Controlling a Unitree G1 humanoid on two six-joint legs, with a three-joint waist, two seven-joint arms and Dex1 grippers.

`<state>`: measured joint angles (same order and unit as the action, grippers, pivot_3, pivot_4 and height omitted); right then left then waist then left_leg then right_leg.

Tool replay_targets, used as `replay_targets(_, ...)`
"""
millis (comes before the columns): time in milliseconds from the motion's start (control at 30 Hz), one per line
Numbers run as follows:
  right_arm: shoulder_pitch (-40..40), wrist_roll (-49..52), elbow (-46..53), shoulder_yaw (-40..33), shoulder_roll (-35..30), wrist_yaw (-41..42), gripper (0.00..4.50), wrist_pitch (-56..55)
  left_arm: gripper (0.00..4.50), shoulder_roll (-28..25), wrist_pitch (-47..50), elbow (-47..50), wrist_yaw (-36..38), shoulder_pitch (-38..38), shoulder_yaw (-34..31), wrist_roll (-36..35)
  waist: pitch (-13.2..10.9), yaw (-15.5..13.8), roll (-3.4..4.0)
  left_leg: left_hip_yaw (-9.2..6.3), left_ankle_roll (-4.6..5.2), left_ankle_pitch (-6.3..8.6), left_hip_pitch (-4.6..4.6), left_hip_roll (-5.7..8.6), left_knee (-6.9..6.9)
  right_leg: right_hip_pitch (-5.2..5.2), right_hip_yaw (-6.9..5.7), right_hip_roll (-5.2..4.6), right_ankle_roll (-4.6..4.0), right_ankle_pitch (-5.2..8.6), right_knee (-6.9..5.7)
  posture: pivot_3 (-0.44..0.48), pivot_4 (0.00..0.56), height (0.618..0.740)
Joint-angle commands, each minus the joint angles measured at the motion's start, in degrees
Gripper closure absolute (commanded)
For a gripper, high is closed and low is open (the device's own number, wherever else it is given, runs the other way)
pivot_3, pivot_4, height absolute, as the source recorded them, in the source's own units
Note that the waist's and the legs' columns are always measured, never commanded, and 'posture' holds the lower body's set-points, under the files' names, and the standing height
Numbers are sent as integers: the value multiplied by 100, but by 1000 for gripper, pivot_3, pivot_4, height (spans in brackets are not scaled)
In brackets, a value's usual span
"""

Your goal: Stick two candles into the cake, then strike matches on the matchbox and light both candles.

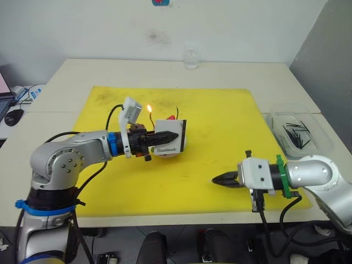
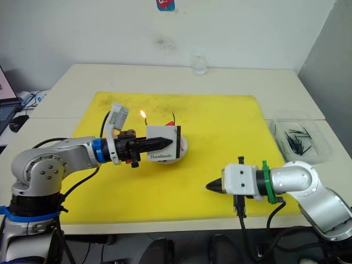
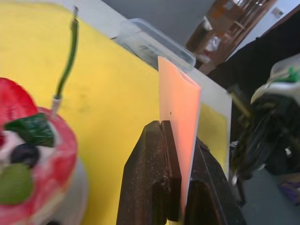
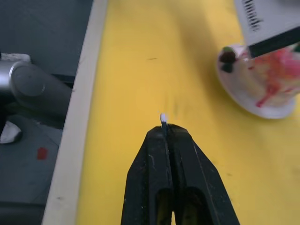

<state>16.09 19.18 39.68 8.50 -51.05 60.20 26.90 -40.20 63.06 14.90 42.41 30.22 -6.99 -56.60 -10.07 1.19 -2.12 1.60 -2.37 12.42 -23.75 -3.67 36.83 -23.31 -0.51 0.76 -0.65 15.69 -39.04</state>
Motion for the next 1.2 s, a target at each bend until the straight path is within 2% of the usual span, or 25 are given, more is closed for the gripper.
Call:
replay_targets(33,206,143,6,-169,156,-174,4488,66,4500,-132,-73,312,233,-253,-17,-21,0,0,0,-1,0,0,0,-2,-1,0,-1,-4,0,0,0,0,150,740)
replay_targets(233,526,150,-77,-133,428,-392,4488,213,4500,-323,-63,832,362,-957,51,-12,-1,-1,1,0,0,0,-4,-1,0,-1,8,-10,0,1,4,0,150,740)
replay_targets(533,1368,-140,-479,189,955,-771,4488,332,4500,-383,-255,982,340,-1585,90,255,-2,1,2,0,0,0,-1,-2,1,-1,1,-11,-1,0,-1,0,150,740)
replay_targets(967,1707,-317,-632,523,947,-537,4488,206,4500,-209,-264,917,315,-1540,102,197,-2,-77,4,2,0,0,-4,-2,1,-3,0,-11,-3,1,0,0,150,740)
replay_targets(1067,1695,-320,-603,502,966,-577,4488,207,4500,-41,-121,743,211,-1354,43,23,-2,-88,3,2,0,0,-4,-2,1,-3,0,-11,-3,1,0,0,150,740)
replay_targets(1200,1514,-181,-515,330,992,-628,4488,177,4500,278,377,332,-67,-938,-198,-584,-2,-97,3,3,0,0,-5,0,3,-2,0,-11,-2,1,-1,0,150,740)
